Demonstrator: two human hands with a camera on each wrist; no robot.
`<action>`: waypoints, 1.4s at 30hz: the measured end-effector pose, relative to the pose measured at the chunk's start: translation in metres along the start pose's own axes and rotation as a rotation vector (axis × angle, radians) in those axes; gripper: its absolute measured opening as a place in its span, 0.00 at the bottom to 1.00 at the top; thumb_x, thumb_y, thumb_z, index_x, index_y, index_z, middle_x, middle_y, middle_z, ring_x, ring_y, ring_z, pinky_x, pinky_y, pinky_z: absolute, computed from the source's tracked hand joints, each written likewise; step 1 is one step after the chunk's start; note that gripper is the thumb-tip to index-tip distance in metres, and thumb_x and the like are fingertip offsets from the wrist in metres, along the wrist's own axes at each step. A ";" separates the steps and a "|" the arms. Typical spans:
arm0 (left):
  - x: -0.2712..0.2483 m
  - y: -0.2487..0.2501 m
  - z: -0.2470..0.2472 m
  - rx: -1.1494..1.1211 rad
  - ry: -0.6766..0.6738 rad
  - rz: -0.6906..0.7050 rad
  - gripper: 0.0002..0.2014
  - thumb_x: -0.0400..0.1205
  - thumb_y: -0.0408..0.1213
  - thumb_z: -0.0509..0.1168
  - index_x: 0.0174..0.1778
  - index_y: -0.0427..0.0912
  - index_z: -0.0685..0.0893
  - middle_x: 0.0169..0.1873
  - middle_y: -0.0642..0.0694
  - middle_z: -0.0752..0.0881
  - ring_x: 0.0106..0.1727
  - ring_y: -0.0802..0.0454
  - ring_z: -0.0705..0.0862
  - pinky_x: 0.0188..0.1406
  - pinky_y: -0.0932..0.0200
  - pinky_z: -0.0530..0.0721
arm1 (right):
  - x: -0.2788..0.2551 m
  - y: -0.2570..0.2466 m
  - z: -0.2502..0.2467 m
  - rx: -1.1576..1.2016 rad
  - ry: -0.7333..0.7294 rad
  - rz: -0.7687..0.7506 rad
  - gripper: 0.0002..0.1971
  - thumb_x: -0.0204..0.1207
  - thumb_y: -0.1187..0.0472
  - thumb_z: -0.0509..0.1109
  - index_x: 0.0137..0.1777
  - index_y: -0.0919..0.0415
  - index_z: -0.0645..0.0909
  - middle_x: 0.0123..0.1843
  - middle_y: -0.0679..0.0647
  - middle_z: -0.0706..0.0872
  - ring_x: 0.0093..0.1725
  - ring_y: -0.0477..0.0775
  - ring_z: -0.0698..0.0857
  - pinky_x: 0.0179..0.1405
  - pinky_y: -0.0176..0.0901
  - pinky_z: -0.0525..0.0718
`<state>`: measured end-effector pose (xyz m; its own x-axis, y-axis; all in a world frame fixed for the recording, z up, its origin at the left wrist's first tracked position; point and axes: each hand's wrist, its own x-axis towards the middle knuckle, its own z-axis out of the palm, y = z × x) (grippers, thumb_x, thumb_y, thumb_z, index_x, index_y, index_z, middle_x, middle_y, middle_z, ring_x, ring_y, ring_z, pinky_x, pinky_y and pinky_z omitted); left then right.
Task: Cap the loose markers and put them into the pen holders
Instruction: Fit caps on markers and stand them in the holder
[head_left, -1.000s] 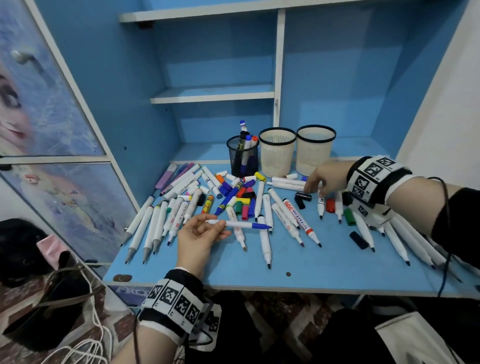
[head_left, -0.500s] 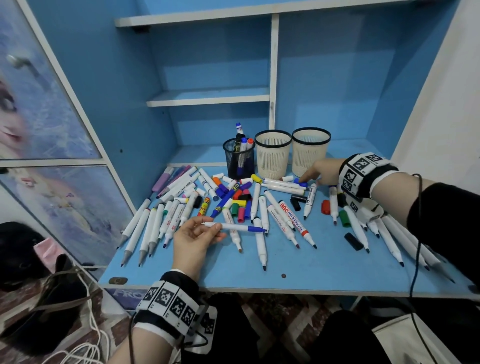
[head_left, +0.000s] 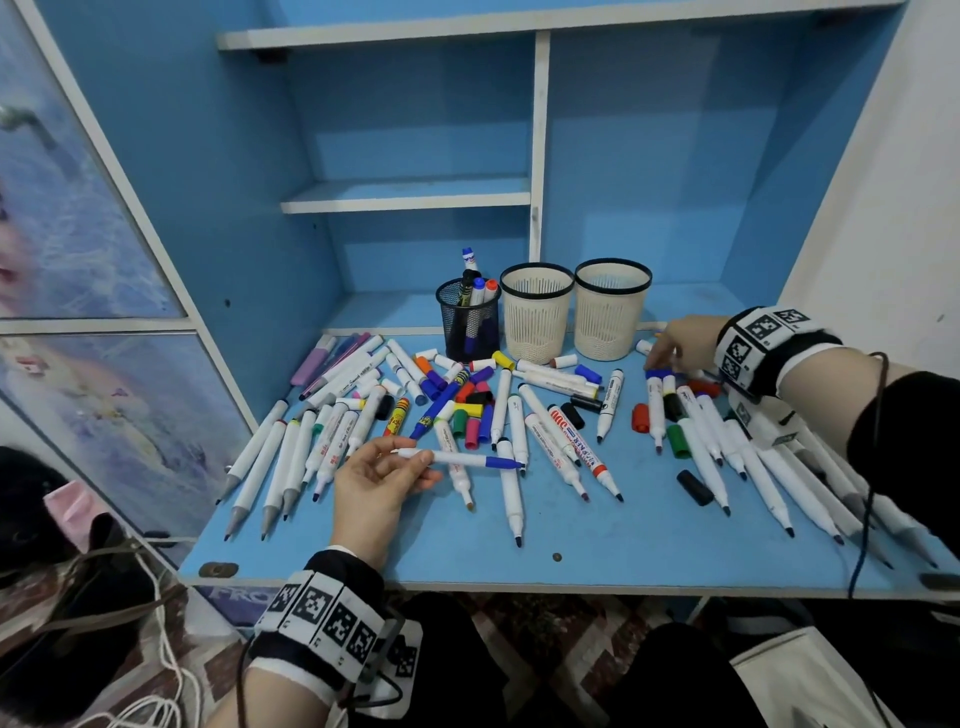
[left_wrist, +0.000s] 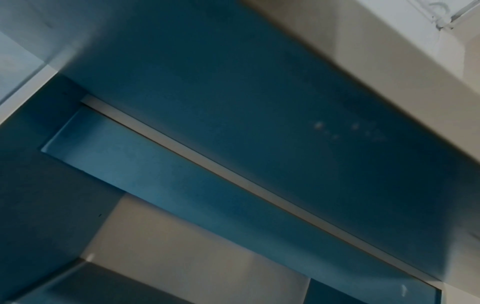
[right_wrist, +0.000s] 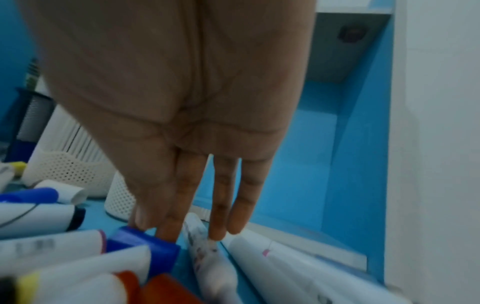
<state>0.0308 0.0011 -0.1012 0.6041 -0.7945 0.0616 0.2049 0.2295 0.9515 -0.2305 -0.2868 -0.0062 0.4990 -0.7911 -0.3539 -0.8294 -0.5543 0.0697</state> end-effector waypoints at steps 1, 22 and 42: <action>0.000 0.000 0.000 -0.005 -0.001 0.000 0.07 0.75 0.20 0.66 0.46 0.33 0.81 0.29 0.39 0.89 0.28 0.50 0.88 0.31 0.65 0.88 | 0.001 0.002 0.000 0.026 0.004 -0.006 0.27 0.70 0.78 0.60 0.63 0.54 0.84 0.58 0.50 0.87 0.55 0.51 0.81 0.50 0.39 0.76; 0.000 0.000 0.000 -0.013 0.025 -0.003 0.08 0.76 0.20 0.67 0.48 0.33 0.81 0.30 0.38 0.89 0.28 0.50 0.88 0.32 0.64 0.88 | -0.024 -0.149 0.007 -0.084 0.110 -0.639 0.21 0.80 0.69 0.61 0.70 0.52 0.77 0.70 0.51 0.79 0.68 0.52 0.77 0.68 0.43 0.74; 0.002 -0.002 -0.001 -0.080 0.109 0.016 0.06 0.76 0.22 0.68 0.48 0.32 0.80 0.29 0.39 0.89 0.26 0.51 0.87 0.30 0.65 0.87 | -0.016 -0.188 -0.003 -0.102 0.140 -0.608 0.08 0.81 0.62 0.65 0.58 0.57 0.79 0.55 0.53 0.82 0.53 0.53 0.79 0.50 0.42 0.75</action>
<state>0.0321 -0.0009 -0.1033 0.6871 -0.7255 0.0388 0.2532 0.2892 0.9232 -0.0817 -0.1704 -0.0104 0.9076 -0.3492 -0.2328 -0.3624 -0.9319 -0.0149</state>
